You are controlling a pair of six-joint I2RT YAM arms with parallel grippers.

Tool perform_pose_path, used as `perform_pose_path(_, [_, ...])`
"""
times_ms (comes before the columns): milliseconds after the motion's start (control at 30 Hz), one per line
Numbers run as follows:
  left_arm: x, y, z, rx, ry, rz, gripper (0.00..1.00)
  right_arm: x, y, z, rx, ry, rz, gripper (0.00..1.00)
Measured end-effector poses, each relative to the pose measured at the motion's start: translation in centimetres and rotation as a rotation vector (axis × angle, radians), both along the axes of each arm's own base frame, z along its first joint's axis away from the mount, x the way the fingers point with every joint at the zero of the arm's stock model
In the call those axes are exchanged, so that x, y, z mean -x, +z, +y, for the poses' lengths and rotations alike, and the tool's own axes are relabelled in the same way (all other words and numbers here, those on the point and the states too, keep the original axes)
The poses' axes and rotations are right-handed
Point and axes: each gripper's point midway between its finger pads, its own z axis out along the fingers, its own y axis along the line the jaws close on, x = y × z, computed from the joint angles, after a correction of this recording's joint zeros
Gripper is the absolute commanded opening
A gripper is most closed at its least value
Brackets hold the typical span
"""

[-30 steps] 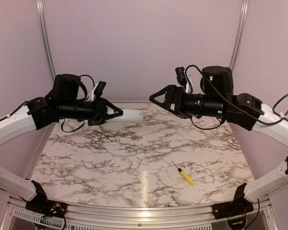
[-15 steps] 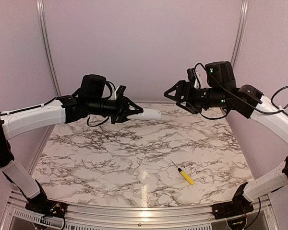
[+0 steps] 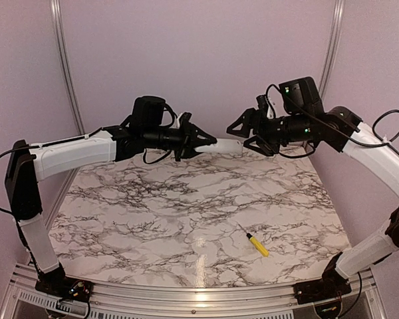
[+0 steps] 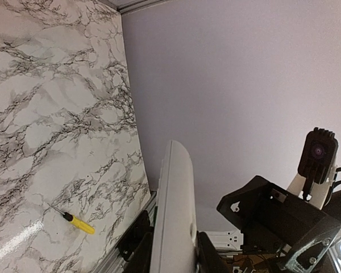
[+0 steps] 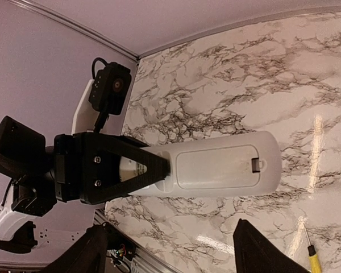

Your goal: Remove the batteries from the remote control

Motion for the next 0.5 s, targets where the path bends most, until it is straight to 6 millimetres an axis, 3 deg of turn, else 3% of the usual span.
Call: perform_pose_path(500, [1.6, 1.1, -1.9, 0.057, -0.041, -0.003, 0.00, -1.0, -1.3, -2.2, 0.130, -0.074, -0.036, 0.70])
